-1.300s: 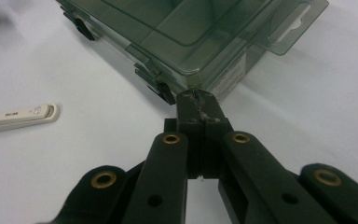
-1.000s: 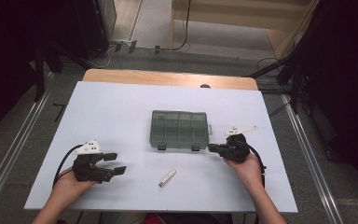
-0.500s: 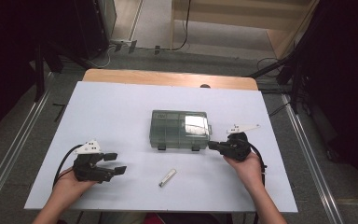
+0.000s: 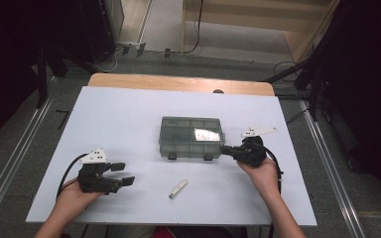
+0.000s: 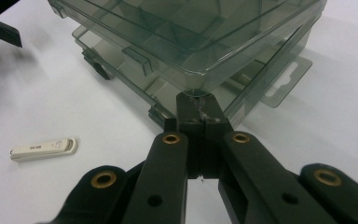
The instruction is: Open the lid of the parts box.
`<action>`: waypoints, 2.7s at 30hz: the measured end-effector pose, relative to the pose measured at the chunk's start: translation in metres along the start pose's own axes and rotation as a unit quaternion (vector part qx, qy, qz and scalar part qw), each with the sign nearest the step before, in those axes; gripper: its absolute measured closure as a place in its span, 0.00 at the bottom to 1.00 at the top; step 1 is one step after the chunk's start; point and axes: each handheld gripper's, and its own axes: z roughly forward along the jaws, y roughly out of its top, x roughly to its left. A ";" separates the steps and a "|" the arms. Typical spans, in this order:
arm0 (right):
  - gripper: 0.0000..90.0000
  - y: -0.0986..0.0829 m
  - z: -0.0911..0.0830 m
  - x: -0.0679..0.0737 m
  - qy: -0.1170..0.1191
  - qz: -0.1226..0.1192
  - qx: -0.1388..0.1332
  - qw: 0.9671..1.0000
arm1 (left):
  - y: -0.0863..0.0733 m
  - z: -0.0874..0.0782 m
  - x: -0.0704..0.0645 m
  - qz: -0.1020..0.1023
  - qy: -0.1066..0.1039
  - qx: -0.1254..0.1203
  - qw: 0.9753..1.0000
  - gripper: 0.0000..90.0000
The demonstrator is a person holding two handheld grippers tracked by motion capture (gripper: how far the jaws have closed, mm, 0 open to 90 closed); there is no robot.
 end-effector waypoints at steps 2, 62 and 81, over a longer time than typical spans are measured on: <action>1.00 0.003 0.000 0.000 0.000 0.001 -0.003 1.000 | 0.000 0.000 0.000 0.001 -0.001 0.001 1.000 0.32; 1.00 0.050 0.017 -0.024 -0.007 -0.011 -0.037 0.999 | 0.003 0.004 0.006 -0.015 0.000 -0.014 1.000 0.32; 1.00 0.052 0.018 -0.027 0.001 -0.004 -0.033 0.999 | 0.019 0.014 0.020 -0.023 0.008 -0.001 1.000 0.32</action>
